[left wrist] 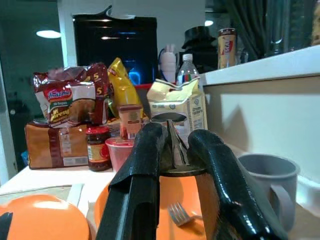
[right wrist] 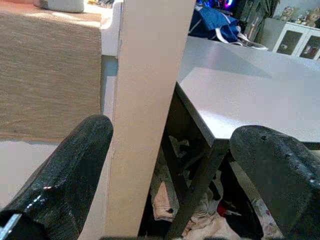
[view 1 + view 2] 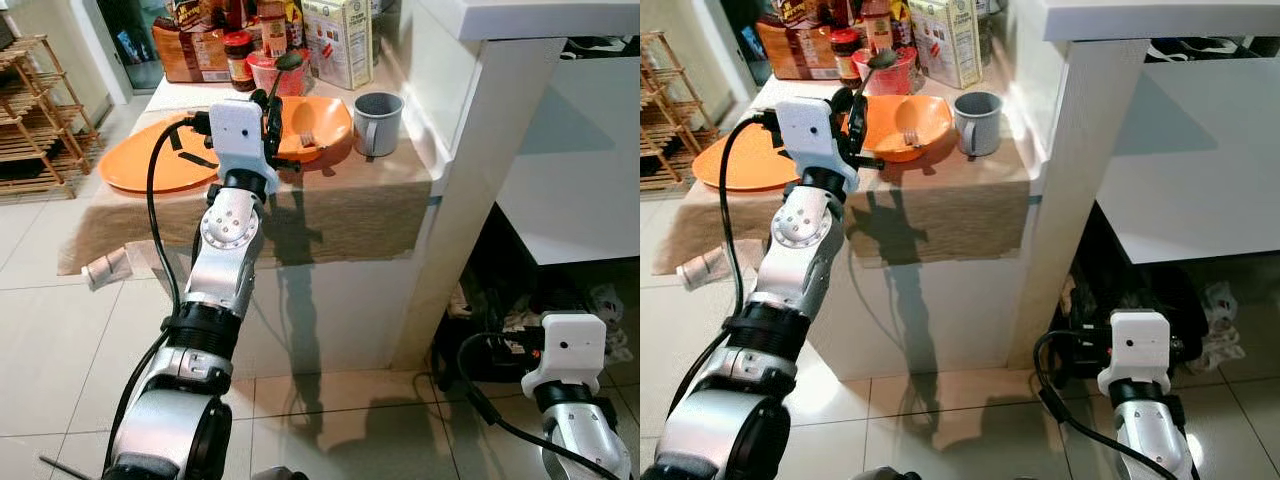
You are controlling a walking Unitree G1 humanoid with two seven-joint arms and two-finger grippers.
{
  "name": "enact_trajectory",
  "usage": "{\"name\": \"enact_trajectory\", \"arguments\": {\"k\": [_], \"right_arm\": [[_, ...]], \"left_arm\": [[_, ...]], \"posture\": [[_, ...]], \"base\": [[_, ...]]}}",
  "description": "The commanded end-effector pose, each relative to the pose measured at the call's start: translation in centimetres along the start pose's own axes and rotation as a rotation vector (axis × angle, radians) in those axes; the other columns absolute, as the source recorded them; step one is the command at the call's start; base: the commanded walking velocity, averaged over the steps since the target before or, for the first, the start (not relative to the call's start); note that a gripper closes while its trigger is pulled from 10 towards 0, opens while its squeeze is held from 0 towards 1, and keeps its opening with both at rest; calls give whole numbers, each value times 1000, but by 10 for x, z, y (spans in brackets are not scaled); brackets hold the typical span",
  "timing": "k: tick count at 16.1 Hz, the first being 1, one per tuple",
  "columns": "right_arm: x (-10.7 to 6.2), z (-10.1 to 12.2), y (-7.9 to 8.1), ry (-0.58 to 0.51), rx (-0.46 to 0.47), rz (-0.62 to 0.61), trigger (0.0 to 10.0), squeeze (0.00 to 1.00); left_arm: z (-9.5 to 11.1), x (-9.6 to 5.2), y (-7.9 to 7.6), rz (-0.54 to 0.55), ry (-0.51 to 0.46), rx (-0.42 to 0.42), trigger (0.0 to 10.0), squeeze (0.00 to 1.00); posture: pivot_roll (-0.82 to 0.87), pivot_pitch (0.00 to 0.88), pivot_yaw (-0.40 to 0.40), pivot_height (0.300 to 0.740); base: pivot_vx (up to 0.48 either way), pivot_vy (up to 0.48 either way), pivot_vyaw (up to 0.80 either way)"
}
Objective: Setting the table
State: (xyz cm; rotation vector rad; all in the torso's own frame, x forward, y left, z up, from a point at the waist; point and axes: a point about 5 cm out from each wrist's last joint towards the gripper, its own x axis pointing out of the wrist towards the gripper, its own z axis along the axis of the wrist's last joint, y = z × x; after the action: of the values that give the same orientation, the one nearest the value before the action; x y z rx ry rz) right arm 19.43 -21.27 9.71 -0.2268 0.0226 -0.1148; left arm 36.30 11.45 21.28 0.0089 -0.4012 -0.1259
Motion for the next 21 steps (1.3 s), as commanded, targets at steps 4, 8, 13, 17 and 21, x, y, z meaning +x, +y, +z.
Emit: {"name": "enact_trajectory", "arguments": {"k": [4,8,13,17,21], "right_arm": [[4,1,0,-14,-3,5,10000,0],[8,-1,3,-15,0,18,10000,0],[8,-2,5,-13,5,21,10000,0],[8,-2,4,-11,7,18,10000,0],[7,-2,6,-13,8,16,10000,0]], "left_arm": [[14,-14,6,1,-54,-20,0,0],[15,-17,4,1,-43,-17,0,0],[16,-18,-2,-34,-30,-20,0,0],[15,-18,-9,-50,-20,-30,0,0],[8,-20,-13,-54,17,-24,0,0]], "posture": [[-94,0,52,740],[-84,0,46,740],[-92,0,53,740],[-97,0,58,740],[-93,0,60,740]], "base": [[-91,0,0],[-480,0,0],[-179,0,0],[0,-480,0],[0,-480,0]]}}
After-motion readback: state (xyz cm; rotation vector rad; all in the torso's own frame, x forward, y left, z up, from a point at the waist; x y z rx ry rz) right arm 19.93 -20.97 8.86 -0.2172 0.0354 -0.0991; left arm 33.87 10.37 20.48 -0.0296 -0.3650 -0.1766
